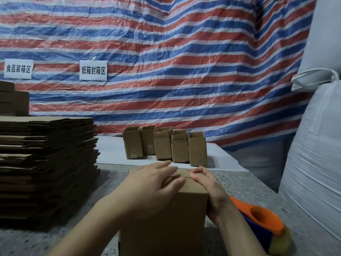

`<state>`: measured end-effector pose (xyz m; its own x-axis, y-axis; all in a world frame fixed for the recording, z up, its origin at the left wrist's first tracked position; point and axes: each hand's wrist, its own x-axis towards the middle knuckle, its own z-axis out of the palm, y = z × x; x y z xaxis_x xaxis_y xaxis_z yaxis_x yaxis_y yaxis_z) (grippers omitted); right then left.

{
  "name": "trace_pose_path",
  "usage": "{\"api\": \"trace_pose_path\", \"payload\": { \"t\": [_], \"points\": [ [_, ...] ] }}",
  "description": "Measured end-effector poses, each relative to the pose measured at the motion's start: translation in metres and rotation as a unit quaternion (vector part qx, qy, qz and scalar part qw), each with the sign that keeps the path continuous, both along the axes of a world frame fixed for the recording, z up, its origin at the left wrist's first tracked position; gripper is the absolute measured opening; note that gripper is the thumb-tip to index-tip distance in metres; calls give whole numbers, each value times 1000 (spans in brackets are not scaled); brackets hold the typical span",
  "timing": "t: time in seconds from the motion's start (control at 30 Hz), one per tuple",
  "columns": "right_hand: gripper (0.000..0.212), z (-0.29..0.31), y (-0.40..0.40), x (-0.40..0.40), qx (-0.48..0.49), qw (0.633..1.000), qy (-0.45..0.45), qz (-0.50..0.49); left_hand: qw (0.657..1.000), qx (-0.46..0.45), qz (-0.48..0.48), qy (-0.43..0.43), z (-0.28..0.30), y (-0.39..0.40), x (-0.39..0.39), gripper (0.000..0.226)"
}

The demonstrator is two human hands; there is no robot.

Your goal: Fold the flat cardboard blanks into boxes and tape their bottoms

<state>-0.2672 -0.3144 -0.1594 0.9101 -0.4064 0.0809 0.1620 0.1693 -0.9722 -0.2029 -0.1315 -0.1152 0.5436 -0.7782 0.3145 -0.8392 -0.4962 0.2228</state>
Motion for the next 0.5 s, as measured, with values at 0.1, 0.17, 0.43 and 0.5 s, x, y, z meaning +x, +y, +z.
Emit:
{"api": "trace_pose_path", "payload": {
  "t": [0.1,0.17,0.43,0.5],
  "points": [
    [18,1,2,-1,-7,1000,5,-7,996,45,32,-73,-10,1,0,78],
    [16,2,2,0,-7,1000,1,-4,996,38,30,-81,-11,0,2,80],
    [24,9,-39,-6,-339,906,88,-237,996,28,11,-83,-12,0,6,97],
    [35,8,-64,-12,-512,784,217,-277,996,18,9,-91,-13,-1,6,97]
  ]
}}
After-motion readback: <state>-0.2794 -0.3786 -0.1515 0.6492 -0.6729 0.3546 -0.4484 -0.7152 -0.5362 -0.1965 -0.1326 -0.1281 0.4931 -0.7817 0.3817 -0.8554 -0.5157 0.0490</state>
